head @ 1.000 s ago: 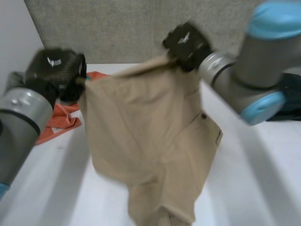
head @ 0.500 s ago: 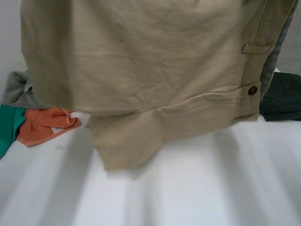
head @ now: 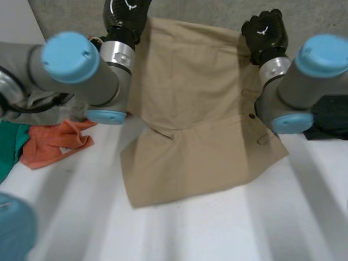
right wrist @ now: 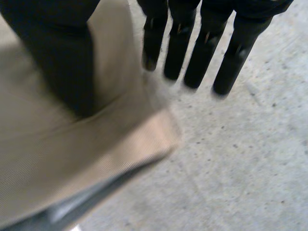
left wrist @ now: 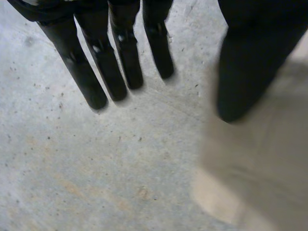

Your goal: Fold the laundry.

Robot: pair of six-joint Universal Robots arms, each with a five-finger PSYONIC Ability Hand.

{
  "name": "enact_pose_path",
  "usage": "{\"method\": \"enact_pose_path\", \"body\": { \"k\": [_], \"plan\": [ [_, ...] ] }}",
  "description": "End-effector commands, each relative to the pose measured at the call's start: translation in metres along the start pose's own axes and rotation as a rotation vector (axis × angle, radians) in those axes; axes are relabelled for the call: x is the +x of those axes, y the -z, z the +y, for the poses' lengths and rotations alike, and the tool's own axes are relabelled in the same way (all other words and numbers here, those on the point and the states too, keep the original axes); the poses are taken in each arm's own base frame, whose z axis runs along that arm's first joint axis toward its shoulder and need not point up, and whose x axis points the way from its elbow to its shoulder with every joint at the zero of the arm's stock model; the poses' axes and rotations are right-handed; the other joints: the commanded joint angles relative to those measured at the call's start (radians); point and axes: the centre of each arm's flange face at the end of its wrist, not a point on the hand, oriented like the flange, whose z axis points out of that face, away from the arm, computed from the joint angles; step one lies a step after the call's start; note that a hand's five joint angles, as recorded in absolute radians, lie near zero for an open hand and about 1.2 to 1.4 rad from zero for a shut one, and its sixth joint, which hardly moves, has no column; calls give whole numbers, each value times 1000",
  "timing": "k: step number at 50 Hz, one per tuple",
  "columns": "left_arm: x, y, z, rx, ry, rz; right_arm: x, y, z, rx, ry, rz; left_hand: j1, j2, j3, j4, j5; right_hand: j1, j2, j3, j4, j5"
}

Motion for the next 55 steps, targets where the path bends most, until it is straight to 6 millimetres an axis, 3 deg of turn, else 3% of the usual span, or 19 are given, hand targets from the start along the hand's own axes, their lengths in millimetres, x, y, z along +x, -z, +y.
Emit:
{"method": "enact_pose_path", "body": {
  "k": [1, 5, 10, 14, 15, 18, 20, 27, 32, 38, 42, 45, 50, 55],
  "plan": [
    [22, -1, 17, -7, -44, -9, -26, 0, 23, -14, 73, -14, -678, -707, -732, -728, -734, -523, -527, -547, -553, -553],
    [22, 15, 19, -72, -41, 31, -23, 17, 18, -98, 23, -88, -678, -707, -732, -728, -734, -523, -527, -547, -553, -553],
    [9, 42, 10, -142, 14, 87, 3, 41, -14, -128, -21, -144, -678, -707, -732, -728, -734, -523, -527, -547, -553, -553],
    [4, 75, 4, -219, 101, 159, 10, 68, -20, -162, -34, -272, -639, -669, -693, -689, -695, -523, -527, -547, -553, -553],
    [0, 94, -2, -260, 138, 197, 15, 76, -14, -199, -45, -314, -636, -666, -690, -686, -692, -523, -527, -547, -553, -553],
    [-3, 121, -13, -318, 191, 263, 19, 92, 0, -276, -56, -385, -613, -642, -666, -662, -669, -523, -527, -547, -553, -553],
    [-2, 153, -24, -382, 252, 340, 22, 108, 12, -355, -81, -449, -546, -575, -599, -595, -602, -523, -527, -547, -553, -553],
    [4, 242, -48, -575, 376, 550, 33, 142, 45, -506, -122, -570, -170, -200, -224, -220, -226, -81, -86, -105, -112, -112],
    [9, 280, -50, -702, 427, 644, 30, 159, 62, -500, -64, -673, -17, -46, -70, -66, -73, 7, 3, -17, -24, -23],
    [12, 291, -44, -798, 487, 663, 14, 172, 83, -511, -26, -757, -32, -61, -85, -81, -87, 10, 6, -14, -21, -21],
    [21, 291, -32, -838, 482, 663, 2, 170, 103, -506, -17, -753, -222, -251, -275, -271, -278, 19, 15, -5, -12, -12],
    [25, 282, -18, -857, 478, 630, -2, 168, 109, -493, -14, -742, -369, -398, -422, -418, -425, 63, 59, 39, 32, 32],
    [35, 260, 5, -848, 470, 567, -11, 166, 122, -478, -4, -732, -381, -410, -434, -430, -437, 78, 74, 54, 47, 47],
    [41, 246, 12, -822, 465, 551, -12, 160, 125, -450, 11, -698, -378, -407, -431, -427, -434, 66, 62, 42, 35, 35]
  ]
}}
